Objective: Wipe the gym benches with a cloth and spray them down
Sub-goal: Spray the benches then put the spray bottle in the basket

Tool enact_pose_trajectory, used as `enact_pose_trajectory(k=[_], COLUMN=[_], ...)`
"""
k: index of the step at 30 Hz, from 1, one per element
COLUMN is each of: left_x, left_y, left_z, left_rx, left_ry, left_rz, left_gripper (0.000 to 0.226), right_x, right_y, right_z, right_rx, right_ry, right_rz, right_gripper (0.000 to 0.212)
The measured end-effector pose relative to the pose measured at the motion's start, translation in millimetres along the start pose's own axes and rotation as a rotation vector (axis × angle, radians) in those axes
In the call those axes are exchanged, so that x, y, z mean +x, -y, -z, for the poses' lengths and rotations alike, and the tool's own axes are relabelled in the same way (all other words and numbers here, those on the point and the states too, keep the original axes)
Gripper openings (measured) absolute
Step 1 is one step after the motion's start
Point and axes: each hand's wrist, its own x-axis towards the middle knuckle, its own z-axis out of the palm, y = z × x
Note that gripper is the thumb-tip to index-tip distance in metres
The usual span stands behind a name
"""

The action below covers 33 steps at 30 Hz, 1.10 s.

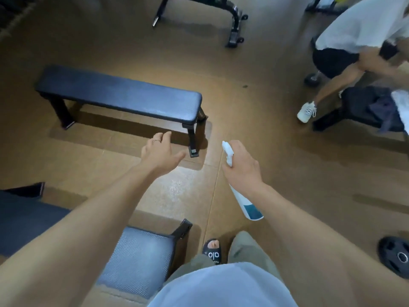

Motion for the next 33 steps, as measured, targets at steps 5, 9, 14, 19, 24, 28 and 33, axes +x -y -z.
enact_pose_trajectory(k=[5, 9, 14, 19, 24, 28, 33], left_x=[82, 157, 247, 321, 396, 460, 533], left_y=[-7, -17, -13, 13, 65, 114, 167], left_z=[25, 43, 52, 53, 40, 14, -35], left_rx=[-0.035, -0.046, -0.076, -0.078, -0.070, -0.061, -0.054], left_ry=[0.004, -0.027, -0.023, -0.001, 0.016, 0.049, 0.050], left_rz=[0.095, 0.164, 0.196, 0.202, 0.169, 0.110, 0.009], left_gripper=[0.079, 0.077, 0.075, 0.076, 0.075, 0.076, 0.076], right_x=[116, 212, 311, 379, 434, 473, 512], right_y=[12, 16, 24, 37, 48, 56, 49], right_z=[-6, -24, -52, -91, -147, -210, -295], right_rx=[-0.033, -0.049, -0.033, -0.051, 0.010, 0.098, 0.250], right_ry=[0.097, 0.133, 0.153, 0.171, 0.121, 0.028, -0.108], right_rz=[0.088, 0.099, 0.065, 0.029, -0.075, -0.204, -0.346], right_gripper=[0.026, 0.027, 0.029, 0.027, 0.025, 0.024, 0.021])
